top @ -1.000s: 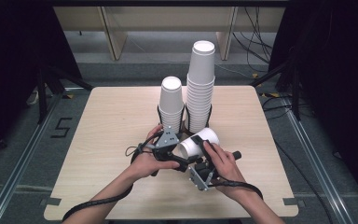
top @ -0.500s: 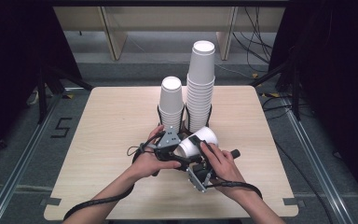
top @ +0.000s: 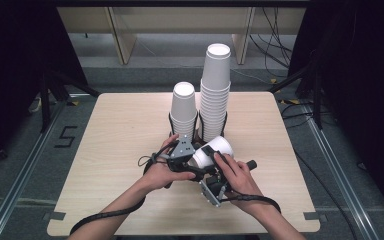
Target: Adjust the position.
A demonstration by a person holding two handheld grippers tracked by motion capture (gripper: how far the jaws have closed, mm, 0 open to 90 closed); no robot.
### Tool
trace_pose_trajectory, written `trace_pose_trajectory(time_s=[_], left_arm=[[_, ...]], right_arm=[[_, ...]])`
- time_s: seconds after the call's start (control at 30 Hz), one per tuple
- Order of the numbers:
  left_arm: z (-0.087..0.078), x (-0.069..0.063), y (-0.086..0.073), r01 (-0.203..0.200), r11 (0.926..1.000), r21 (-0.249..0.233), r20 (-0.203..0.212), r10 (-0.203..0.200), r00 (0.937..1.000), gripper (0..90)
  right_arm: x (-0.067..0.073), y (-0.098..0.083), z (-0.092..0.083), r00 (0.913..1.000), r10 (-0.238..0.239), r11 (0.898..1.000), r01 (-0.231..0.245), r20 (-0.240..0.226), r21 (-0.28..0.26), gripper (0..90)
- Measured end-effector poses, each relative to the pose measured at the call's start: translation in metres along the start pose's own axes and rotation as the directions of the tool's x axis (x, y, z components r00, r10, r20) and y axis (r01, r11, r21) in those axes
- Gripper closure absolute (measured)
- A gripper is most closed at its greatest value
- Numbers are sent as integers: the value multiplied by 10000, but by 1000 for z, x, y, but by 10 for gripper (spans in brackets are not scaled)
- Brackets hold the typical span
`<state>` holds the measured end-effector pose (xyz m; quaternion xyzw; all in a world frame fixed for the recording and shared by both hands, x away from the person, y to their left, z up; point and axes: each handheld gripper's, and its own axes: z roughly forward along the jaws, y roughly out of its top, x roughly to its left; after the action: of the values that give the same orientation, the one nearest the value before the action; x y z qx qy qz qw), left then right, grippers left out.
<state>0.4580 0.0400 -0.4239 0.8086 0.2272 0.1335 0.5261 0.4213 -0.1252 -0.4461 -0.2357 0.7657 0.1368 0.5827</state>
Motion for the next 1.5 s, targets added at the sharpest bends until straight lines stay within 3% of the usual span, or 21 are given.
trace_pose_trajectory(time_s=[0.27, 0.63, 1.1, 1.27, 1.3, 1.5], left_arm=[[1, 0, 1, -269, 9996, 83, -35, 269, 9996, 192], [2, -1, 2, -39, 9999, 117, -135, 40, 9999, 192], [0, -1, 1, -249, 9997, 38, -109, 250, 9996, 213], [-1, -1, -1, -208, 9998, -62, -118, 207, 9997, 216], [0, -1, -1, -211, 9998, -53, -112, 211, 9997, 217], [-1, 0, -2, -217, 9998, -49, -161, 216, 9996, 218]], right_arm=[[-2, 1, 0, 9999, -135, 9999, 135, -82, 66, 210], [-2, 1, 1, 9997, -212, 9997, 212, -82, 93, 210], [-1, 2, 1, 9998, -166, 9999, 166, 100, 30, 194], [-1, 2, 0, 9994, -339, 9994, 339, 58, 29, 188], [-2, 2, 1, 9984, -557, 9984, 557, -31, 37, 185], [-2, 3, 2, 9983, -564, 9984, 564, -130, -2, 148]])
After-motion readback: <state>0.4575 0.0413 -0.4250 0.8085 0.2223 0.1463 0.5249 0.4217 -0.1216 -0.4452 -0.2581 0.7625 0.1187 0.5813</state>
